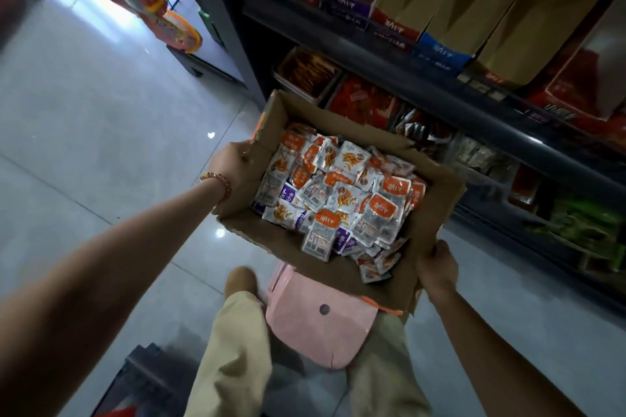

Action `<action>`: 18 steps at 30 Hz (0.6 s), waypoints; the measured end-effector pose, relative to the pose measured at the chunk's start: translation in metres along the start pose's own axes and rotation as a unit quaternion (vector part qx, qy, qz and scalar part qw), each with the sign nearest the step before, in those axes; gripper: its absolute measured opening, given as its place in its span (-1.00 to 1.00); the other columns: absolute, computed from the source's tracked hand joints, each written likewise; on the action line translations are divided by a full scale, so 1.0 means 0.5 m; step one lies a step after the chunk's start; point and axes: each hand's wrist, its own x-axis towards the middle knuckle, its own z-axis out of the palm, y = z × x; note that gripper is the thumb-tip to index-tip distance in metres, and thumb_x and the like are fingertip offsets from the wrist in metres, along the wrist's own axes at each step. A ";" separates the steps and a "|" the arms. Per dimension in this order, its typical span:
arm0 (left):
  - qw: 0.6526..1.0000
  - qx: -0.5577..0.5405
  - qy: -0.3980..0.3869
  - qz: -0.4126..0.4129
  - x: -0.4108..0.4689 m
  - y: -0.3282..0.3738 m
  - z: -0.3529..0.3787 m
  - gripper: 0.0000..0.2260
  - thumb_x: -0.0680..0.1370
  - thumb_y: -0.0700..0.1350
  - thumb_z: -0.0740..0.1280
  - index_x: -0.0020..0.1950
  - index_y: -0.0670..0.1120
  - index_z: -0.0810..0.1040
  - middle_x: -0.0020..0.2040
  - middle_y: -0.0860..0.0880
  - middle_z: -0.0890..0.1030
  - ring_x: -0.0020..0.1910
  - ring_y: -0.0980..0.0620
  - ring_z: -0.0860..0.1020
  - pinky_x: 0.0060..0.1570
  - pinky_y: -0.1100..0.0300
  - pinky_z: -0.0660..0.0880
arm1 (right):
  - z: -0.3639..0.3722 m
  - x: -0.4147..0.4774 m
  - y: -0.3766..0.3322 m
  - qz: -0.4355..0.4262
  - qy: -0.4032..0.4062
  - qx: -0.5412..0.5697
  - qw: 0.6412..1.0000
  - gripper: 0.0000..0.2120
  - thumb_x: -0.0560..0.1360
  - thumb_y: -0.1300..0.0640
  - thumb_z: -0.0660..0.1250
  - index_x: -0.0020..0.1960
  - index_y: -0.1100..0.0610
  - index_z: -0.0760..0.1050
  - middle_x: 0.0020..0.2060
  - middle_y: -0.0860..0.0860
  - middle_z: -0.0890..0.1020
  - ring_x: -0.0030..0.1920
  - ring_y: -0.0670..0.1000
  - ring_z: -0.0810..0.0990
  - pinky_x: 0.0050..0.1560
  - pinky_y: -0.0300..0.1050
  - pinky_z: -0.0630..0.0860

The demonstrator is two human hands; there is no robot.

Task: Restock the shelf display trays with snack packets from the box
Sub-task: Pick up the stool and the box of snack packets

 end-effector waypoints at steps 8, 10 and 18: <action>0.998 0.028 -0.050 -0.036 -0.011 -0.064 0.018 -0.63 0.53 -0.31 0.24 0.32 -0.08 0.53 0.16 -0.16 0.61 0.16 -0.20 0.53 -0.06 0.16 0.37 | 0.059 -0.029 0.057 0.043 -0.060 -0.018 0.997 -0.83 0.57 0.15 0.21 -0.06 0.29 0.37 0.00 0.32 0.55 -0.01 0.30 0.51 -0.13 -0.05 0.32; 0.996 0.040 -0.058 -0.044 -0.003 -0.087 0.028 -0.66 0.53 -0.28 0.26 0.27 -0.06 0.56 0.13 -0.13 0.62 0.09 -0.16 0.56 -0.12 0.17 0.38 | 0.077 -0.022 0.054 0.059 -0.071 -0.024 0.995 -0.87 0.54 0.21 0.21 -0.13 0.24 0.32 0.01 0.32 0.54 -0.08 0.25 0.48 -0.16 -0.07 0.31; 0.996 0.064 -0.051 -0.039 0.095 -0.104 0.084 -0.73 0.54 -0.32 0.22 0.15 -0.14 0.61 -0.07 -0.15 0.59 -0.15 -0.06 0.47 -0.39 0.20 0.27 | 0.155 0.080 0.006 0.076 -0.087 -0.052 0.992 -0.62 0.64 0.03 0.06 0.22 0.32 0.41 0.23 0.28 0.49 0.21 0.25 0.47 -0.01 -0.10 0.32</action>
